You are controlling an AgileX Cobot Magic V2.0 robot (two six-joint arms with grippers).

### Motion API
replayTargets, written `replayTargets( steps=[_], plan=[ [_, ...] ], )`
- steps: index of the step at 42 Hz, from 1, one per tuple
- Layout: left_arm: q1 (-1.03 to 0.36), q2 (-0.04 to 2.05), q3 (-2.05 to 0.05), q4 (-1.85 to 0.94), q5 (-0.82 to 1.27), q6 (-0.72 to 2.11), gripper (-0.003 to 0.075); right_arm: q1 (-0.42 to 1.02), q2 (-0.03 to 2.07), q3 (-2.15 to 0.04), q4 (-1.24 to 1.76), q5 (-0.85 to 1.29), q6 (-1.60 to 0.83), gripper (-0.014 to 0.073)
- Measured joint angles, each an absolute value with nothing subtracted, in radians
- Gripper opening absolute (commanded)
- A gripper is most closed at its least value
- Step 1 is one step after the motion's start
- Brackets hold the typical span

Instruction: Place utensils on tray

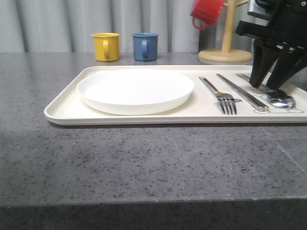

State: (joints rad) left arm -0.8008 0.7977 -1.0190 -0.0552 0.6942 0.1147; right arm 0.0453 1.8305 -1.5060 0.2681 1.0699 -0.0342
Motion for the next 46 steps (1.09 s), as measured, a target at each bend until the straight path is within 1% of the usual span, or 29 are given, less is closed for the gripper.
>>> replayTargets(
  steps=[7,16,28,42,46],
  plan=[
    [-0.801,0.798,-1.019,-0.055,0.694,0.115,0.0312,0.045,1.747,-1.5,0.246,1.053,-0.1,0.0351],
    [-0.801,0.798,-1.019,-0.055,0.694,0.115,0.0312,0.077,1.517,-1.42,0.246,1.045,-0.225,0.0351],
    [-0.801,0.798,-1.019,-0.055,0.694,0.115,0.0312,0.161,1.118,-1.21,0.246,1.041,-0.294,0.0351],
    [-0.801,0.798,-1.019,-0.055,0.694,0.115,0.0312,0.172,0.62,-0.957,0.246,1.023,-0.301,0.0351],
    [-0.801,0.798,-1.019,-0.055,0.694,0.115,0.0312,0.172,0.511,-0.911,0.244,1.025,-0.301,0.0325]
  ],
)
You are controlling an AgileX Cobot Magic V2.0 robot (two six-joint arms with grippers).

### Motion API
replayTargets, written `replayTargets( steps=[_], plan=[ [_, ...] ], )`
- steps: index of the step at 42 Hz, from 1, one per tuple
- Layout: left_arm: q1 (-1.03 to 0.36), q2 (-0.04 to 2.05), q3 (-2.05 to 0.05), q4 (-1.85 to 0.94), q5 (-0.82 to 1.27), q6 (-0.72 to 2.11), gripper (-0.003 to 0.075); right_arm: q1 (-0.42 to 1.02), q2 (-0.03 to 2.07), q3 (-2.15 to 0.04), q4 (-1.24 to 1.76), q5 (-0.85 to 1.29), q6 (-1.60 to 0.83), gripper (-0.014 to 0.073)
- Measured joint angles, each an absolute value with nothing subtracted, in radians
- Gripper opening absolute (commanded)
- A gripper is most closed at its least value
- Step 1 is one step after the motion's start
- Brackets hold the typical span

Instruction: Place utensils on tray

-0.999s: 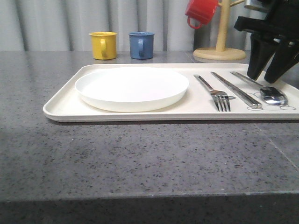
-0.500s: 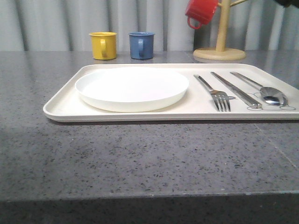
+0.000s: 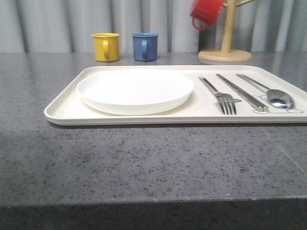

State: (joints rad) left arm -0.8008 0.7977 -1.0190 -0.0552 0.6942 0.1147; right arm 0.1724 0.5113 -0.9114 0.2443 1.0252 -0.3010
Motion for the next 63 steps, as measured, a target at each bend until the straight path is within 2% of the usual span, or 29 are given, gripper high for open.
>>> replayTargets(
  steps=[5,13,15,18,24,26,58,63],
  plan=[
    [-0.801,0.798,-1.019,-0.055,0.694,0.115,0.0312,0.172,0.403,-0.889,0.212,1.057,-0.248,0.0265],
    [-0.801,0.798,-1.019,-0.055,0.694,0.115,0.0311,0.172,0.351,-0.889,0.12,1.117,-0.129,0.0249],
    [-0.801,0.798,-1.019,-0.055,0.694,0.115,0.0303,0.172,0.351,-0.889,0.113,1.122,-0.114,0.0222],
    [-0.801,0.798,-1.019,-0.055,0.694,0.115,0.0239,0.172,0.351,-0.889,0.113,1.126,-0.106,0.0146],
    [-0.801,0.8,-1.019,-0.055,0.694,0.115,0.0034,0.172,0.351,-0.889,0.111,1.128,-0.102,-0.0064],
    [-0.801,0.8,-1.019,-0.055,0.694,0.115,-0.002,0.172,0.351,-0.889,0.111,1.128,-0.102,-0.0062],
    [-0.803,0.792,-1.006,-0.026,0.692,0.115,-0.002,0.172,0.351,-0.889,0.111,1.122,-0.095,-0.0067],
    [-0.742,0.745,-0.978,0.045,0.671,0.115,-0.002,0.172,0.351,-0.889,0.111,1.122,-0.095,-0.0067]
  ],
)
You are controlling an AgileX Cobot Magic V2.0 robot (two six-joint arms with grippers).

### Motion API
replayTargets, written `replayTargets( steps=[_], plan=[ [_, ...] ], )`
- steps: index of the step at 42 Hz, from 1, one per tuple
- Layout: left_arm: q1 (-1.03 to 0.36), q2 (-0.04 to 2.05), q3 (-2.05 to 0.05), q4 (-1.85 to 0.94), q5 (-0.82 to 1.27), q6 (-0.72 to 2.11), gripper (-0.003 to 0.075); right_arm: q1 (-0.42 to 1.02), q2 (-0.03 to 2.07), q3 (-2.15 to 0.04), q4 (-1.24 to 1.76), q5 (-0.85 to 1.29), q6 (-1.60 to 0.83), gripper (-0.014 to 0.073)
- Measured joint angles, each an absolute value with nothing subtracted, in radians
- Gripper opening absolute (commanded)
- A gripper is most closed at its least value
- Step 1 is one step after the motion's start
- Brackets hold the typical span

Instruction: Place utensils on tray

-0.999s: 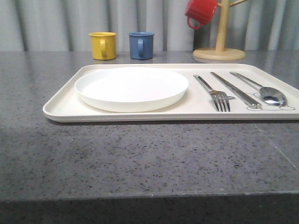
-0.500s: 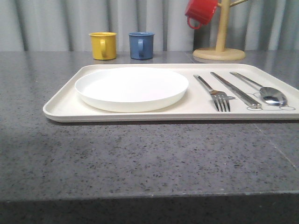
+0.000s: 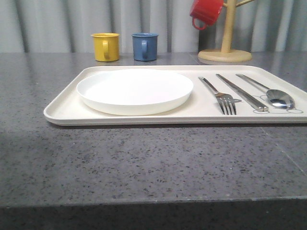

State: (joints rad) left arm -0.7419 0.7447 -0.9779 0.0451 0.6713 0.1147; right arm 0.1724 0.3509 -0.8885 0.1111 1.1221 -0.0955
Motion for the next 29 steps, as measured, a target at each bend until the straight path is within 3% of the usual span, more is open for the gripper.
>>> replayTargets(
  steps=[15,29],
  plan=[
    [-0.352,0.395,-0.548,0.072,0.366,0.115,-0.002,0.172,0.351,-0.889,0.111,1.122,-0.095,-0.0067],
    [-0.106,0.023,-0.074,0.0,0.099,0.115,-0.002,0.172,0.351,-0.889,0.111,1.122,-0.095,-0.0067]
  ],
)
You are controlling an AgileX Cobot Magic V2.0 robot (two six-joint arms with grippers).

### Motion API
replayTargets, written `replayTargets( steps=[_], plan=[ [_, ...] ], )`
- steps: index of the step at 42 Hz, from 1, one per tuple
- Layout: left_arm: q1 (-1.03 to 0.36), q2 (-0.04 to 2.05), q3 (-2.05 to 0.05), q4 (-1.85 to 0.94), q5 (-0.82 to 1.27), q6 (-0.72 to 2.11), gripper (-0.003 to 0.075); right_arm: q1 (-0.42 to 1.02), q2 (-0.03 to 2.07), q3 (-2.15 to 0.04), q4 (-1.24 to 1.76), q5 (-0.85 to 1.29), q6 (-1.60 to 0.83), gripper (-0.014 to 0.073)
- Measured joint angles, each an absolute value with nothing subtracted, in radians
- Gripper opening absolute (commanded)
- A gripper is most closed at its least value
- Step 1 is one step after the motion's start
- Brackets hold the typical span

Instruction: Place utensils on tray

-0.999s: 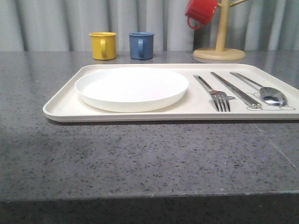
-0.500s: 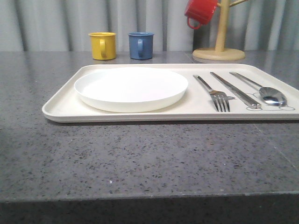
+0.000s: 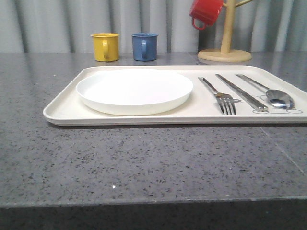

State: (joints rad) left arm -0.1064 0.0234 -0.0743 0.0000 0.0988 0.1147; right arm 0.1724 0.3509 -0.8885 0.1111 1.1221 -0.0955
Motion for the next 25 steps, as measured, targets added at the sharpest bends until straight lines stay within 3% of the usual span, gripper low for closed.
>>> replayTargets(
  steps=[9,25],
  plan=[
    [-0.026,-0.005,0.003,-0.072,0.015,0.115,-0.002,0.172,0.351,-0.889,0.111,1.122,-0.095,-0.0067],
    [-0.022,-0.005,0.003,-0.044,0.01,0.115,-0.002,0.172,0.351,-0.889,0.111,1.124,-0.095,-0.0067]
  ],
)
